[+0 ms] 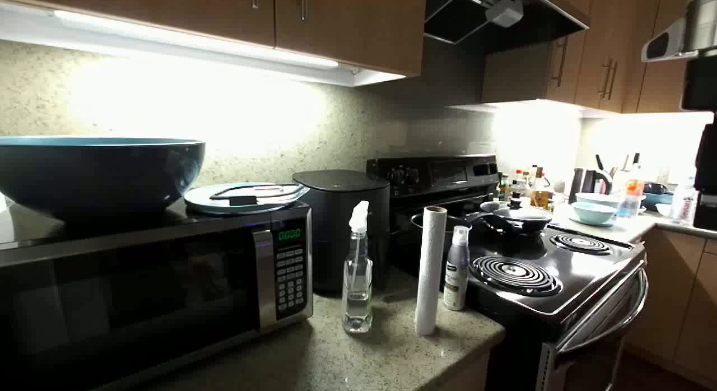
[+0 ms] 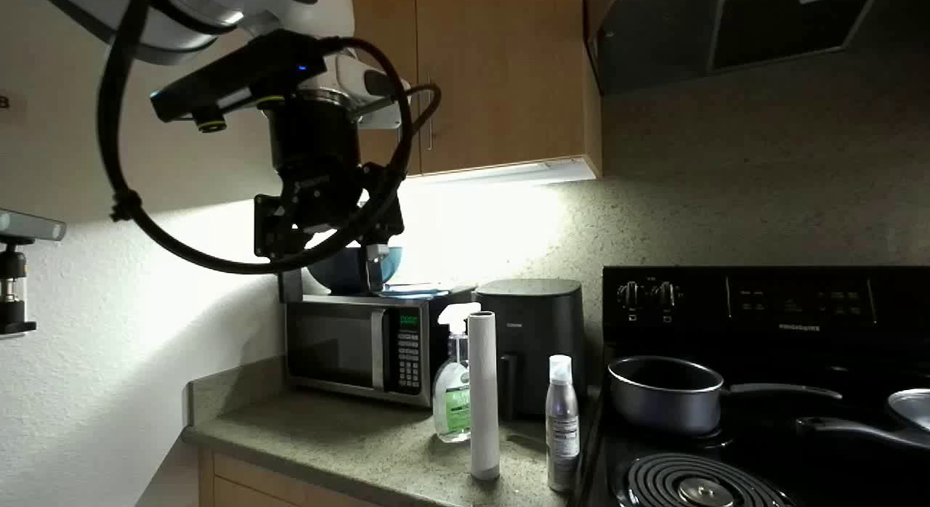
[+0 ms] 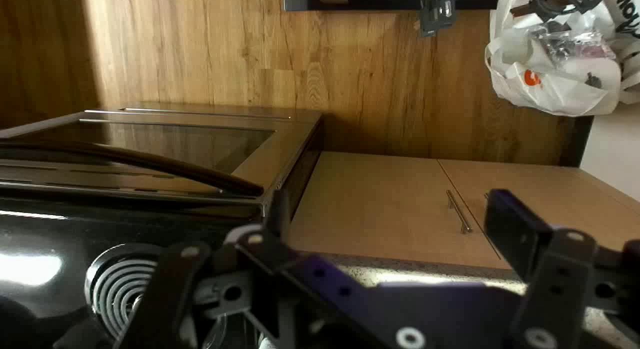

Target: Open the microwave door

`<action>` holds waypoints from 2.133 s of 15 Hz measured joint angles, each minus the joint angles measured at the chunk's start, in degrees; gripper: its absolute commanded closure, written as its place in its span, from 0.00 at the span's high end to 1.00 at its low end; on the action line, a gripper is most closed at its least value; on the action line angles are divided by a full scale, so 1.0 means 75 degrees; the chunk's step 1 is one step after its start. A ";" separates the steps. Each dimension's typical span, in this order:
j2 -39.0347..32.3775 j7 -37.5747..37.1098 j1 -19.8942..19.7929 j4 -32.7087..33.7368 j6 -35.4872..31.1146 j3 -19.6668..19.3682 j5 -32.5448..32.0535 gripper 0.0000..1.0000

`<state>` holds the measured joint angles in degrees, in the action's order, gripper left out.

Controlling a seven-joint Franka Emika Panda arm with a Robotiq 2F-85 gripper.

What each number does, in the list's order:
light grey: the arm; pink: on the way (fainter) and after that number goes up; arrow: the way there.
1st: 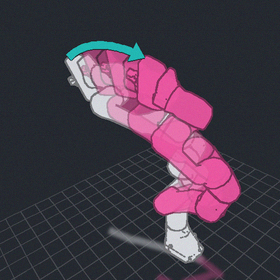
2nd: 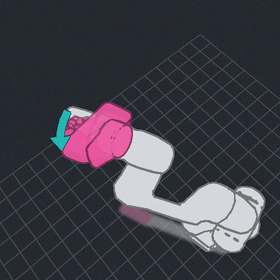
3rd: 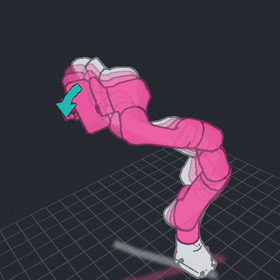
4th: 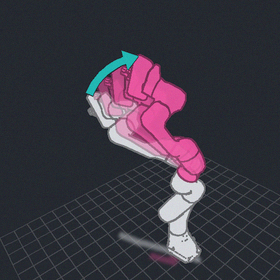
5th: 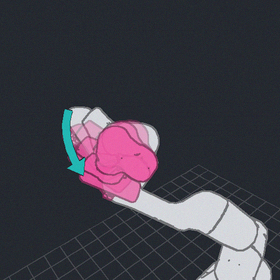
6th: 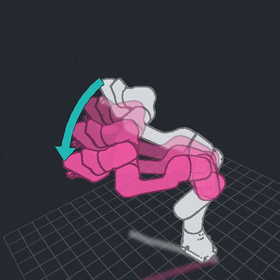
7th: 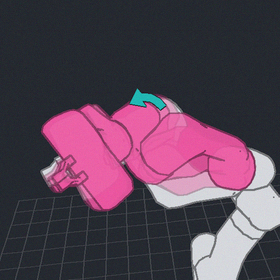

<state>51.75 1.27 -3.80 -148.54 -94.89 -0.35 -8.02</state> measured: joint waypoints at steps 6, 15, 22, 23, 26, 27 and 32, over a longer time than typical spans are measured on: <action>0.0000 0.0000 0.0000 0.0000 0.0000 -0.0001 0.0000 1.00; -0.0124 0.0000 0.0240 -0.0027 -0.0199 0.0060 0.0014 1.00; -0.1140 0.0490 0.1649 -0.0270 -0.1232 0.0234 0.0825 1.00; -0.1292 0.0686 0.1855 -0.0267 -0.1285 0.0235 0.0963 1.00; -0.1631 0.1288 0.2351 -0.0229 -0.1334 0.0237 0.1286 1.00; -0.1697 0.1401 0.2434 -0.0213 -0.1334 0.0237 0.1322 1.00; -0.1742 0.1541 0.2437 -0.0197 -0.1333 0.0233 0.1327 1.00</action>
<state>38.69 12.83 14.48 -150.01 -104.89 1.40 1.93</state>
